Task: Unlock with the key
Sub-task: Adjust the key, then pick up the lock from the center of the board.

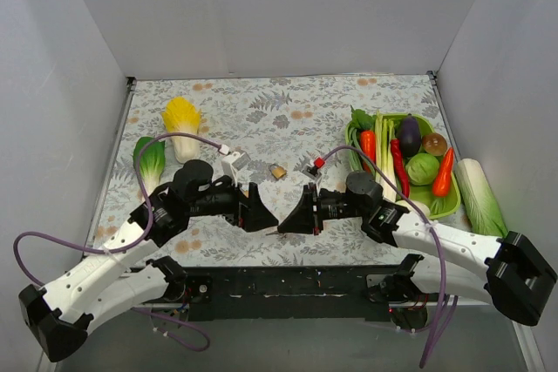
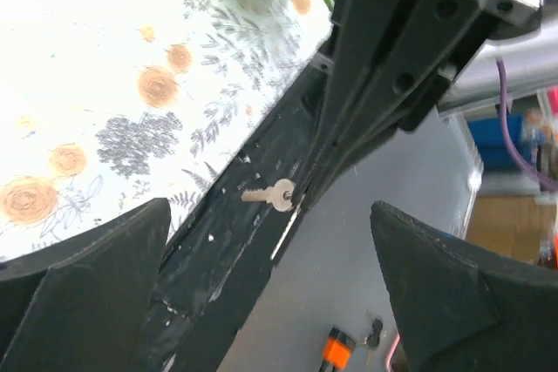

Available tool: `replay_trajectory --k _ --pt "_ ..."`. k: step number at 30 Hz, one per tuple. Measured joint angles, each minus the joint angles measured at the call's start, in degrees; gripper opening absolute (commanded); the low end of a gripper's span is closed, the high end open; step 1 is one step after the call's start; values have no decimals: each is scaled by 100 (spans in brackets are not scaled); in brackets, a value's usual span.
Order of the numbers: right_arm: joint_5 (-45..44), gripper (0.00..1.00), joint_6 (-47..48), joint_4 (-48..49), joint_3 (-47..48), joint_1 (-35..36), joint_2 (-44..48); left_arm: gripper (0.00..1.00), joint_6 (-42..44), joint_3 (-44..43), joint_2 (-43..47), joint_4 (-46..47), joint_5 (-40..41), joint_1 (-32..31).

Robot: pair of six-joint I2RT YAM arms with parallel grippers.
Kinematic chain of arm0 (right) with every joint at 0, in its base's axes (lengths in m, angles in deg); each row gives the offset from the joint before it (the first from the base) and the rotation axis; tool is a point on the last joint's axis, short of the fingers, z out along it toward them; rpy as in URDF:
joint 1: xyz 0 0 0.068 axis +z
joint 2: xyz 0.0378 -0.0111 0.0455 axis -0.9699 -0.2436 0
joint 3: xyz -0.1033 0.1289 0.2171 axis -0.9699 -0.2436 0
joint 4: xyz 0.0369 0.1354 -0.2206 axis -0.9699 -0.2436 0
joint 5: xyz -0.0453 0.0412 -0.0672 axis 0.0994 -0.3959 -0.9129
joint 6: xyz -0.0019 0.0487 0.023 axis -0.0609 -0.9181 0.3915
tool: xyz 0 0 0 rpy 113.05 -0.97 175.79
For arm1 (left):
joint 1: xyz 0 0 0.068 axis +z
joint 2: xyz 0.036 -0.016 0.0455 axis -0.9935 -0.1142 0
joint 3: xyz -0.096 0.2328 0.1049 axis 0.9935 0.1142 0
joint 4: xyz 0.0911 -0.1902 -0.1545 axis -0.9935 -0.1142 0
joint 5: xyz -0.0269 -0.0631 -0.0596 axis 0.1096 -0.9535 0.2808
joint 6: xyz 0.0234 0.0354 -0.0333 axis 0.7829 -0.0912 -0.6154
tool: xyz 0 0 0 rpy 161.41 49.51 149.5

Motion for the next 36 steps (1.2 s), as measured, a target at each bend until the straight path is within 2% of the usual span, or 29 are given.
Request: replay_trajectory --k 4,7,12,17,22,29,36 --pt "-649 1 85 -96 -240 -37 328 98 -815 339 415 315 1095 0" --pt "-1263 1 179 -284 -374 -42 555 97 -1792 645 444 313 1969 0" --pt "-2328 1 448 -927 -424 -42 953 97 -3270 787 -527 -214 3239 11" --pt "-3145 1 793 -1475 -422 -61 1552 95 -4186 612 -1451 -822 4063 11" --pt "-3528 1 970 -1759 -424 -63 2107 90 -4533 236 -2369 -1097 4586 11" --pt "-3679 1 990 -1943 -570 -63 2964 85 -4656 -721 -3971 -1447 4927 11" --pt "-3773 1 977 -2310 -758 -63 3665 80 -4686 -1563 -4937 -1860 5187 52"
